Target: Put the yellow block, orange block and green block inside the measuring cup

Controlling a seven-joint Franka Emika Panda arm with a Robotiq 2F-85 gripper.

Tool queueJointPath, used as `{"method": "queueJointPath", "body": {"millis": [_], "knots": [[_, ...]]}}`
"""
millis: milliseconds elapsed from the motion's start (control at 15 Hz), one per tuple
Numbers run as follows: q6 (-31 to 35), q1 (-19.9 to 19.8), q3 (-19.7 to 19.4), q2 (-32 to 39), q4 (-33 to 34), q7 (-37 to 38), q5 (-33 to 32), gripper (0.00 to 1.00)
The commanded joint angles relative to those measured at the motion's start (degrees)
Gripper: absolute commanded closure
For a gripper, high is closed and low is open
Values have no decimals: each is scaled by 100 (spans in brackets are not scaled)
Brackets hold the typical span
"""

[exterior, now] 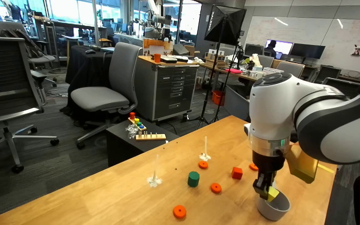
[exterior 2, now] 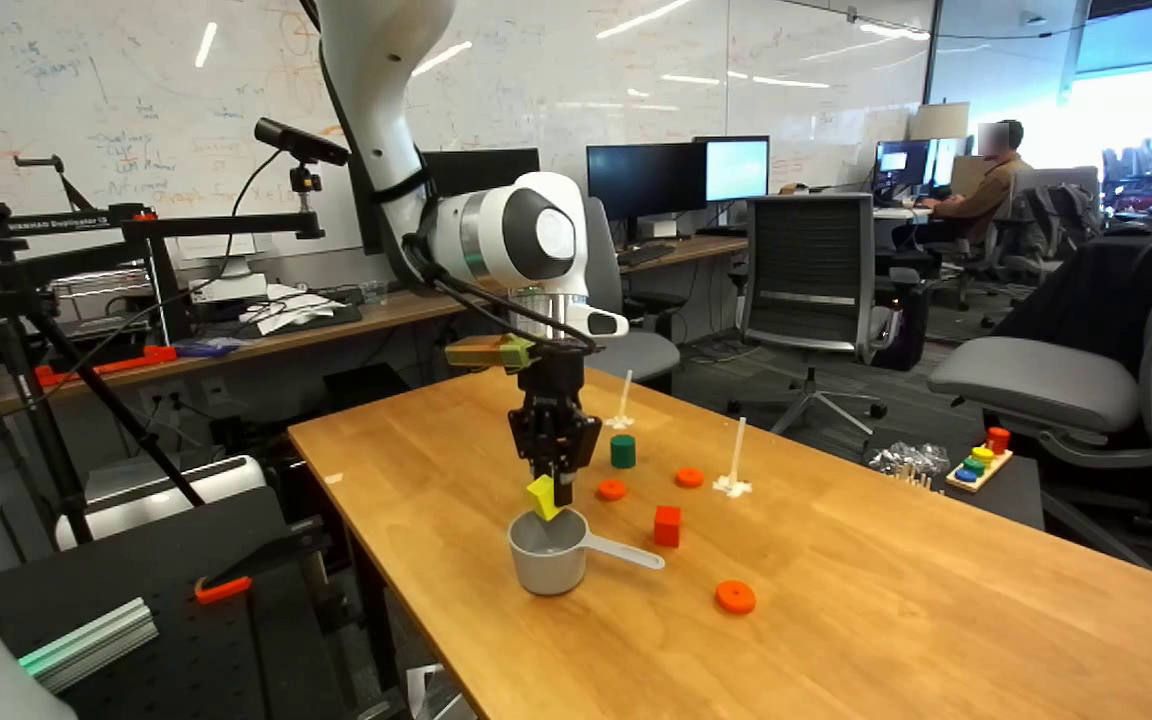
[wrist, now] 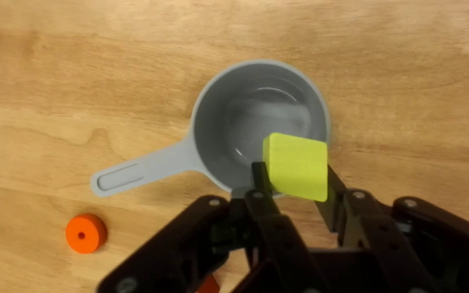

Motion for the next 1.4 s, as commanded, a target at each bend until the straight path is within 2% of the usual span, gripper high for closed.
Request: {"method": "queueJointPath", "body": {"millis": [0,133,400,467,733,1000,1133,1333], "knots": [[-191,51,-70,-192,-189,106,37,43],[-211,33,-81,-191,-228,111,38,37],[-263,16,-119,-182,-193,106,4,5],[-277,20,-126,-164,-156,96,-9,1],[-292,81,-127,42,285,-119,-188,0],[-539,142,-229,378,1169,-87,-422,0],[-951,2,-156,647,1747,-551,-422,0],[-1507,-263,0,1126,2551,-1695,-389,0]]}}
